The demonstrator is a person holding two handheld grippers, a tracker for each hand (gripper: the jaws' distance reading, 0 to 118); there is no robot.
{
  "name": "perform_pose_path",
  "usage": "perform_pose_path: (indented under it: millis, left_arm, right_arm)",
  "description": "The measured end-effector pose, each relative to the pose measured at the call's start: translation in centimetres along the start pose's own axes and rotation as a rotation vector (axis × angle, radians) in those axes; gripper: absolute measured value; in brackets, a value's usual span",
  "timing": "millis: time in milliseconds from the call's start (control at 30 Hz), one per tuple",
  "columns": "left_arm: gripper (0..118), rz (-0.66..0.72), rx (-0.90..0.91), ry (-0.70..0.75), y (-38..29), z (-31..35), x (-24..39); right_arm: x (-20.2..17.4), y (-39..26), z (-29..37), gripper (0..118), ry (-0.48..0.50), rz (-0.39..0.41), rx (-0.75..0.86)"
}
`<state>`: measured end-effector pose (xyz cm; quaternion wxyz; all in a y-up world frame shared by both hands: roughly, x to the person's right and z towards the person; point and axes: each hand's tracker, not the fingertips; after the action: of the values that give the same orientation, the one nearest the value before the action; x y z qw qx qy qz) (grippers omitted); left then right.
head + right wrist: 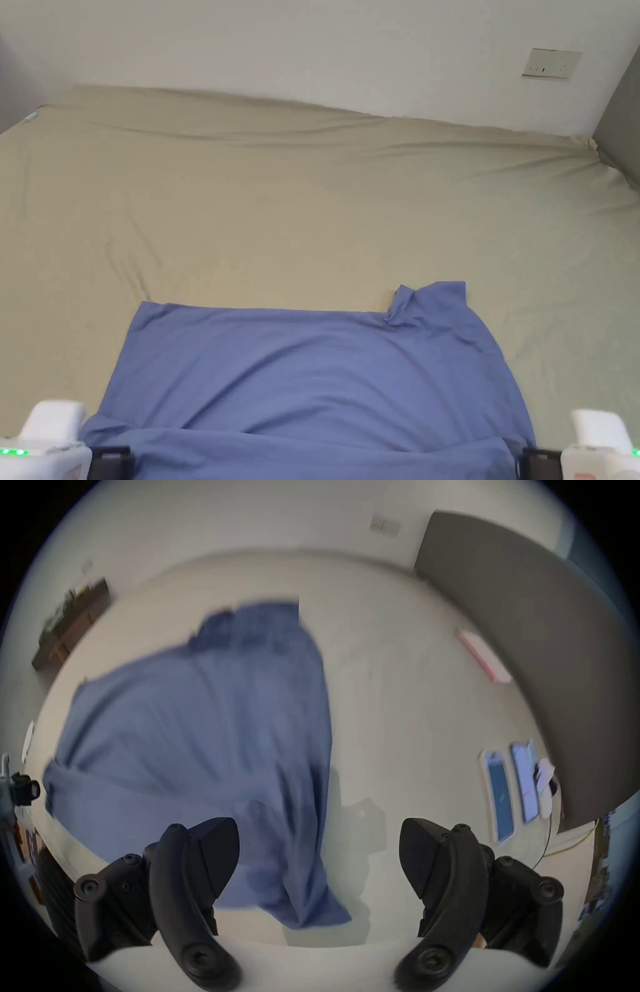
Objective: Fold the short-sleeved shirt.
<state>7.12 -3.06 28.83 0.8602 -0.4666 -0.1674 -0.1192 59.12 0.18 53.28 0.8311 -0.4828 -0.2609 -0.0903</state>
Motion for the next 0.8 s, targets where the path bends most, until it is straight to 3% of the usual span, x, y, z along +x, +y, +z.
perform_pose_path:
  millis: [100, 333, 367, 467, 533, 567, 600, 633, 700, 800]
  left_arm:
    - [112, 0.064, 0.166, -0.053, 3.2, 3.4, -0.2]
    - [111, 0.076, 0.700, -0.034, 9.1, 14.1, 3.5]
    - [109, 0.057, 0.753, -0.013, 9.4, 14.9, 4.2]
    - [85, -0.047, 0.874, 0.087, 10.2, 17.3, 7.0]
    - [63, -0.099, 0.932, 0.106, 10.5, 17.7, 8.3]
    - [53, -0.112, 0.946, 0.112, 10.5, 18.0, 9.0]
    - [33, -0.122, 0.951, 0.115, 10.6, 18.2, 9.7]
    - [18, -0.124, 0.951, 0.112, 10.8, 18.3, 10.3]
    - [1, -0.131, 0.956, 0.092, 11.1, 18.2, 11.1]
    - [0, -0.153, 0.931, 0.056, 11.7, 17.7, 12.3]
  right_arm:
    - [-1.1, 3.4, 4.8, 100, 0.016, 0.015, 0.240]
    - [-7.1, 7.8, 15.8, 100, 0.005, 0.145, 0.728]
    - [-8.0, 7.8, 16.7, 100, -0.010, 0.162, 0.761]
    - [-10.9, 7.9, 18.7, 96, -0.035, 0.210, 0.844]
    - [-12.5, 7.7, 19.3, 80, -0.026, 0.234, 0.880]
    - [-13.0, 7.8, 19.1, 62, -0.022, 0.244, 0.885]
    - [-13.7, 7.7, 19.0, 28, -0.014, 0.262, 0.888]
    - [-14.4, 7.8, 18.8, 5, -0.008, 0.280, 0.887]
    - [-15.3, 7.7, 18.0, 2, -0.015, 0.286, 0.899]
    - [-16.2, 8.0, 17.5, 2, 0.024, 0.319, 0.858]
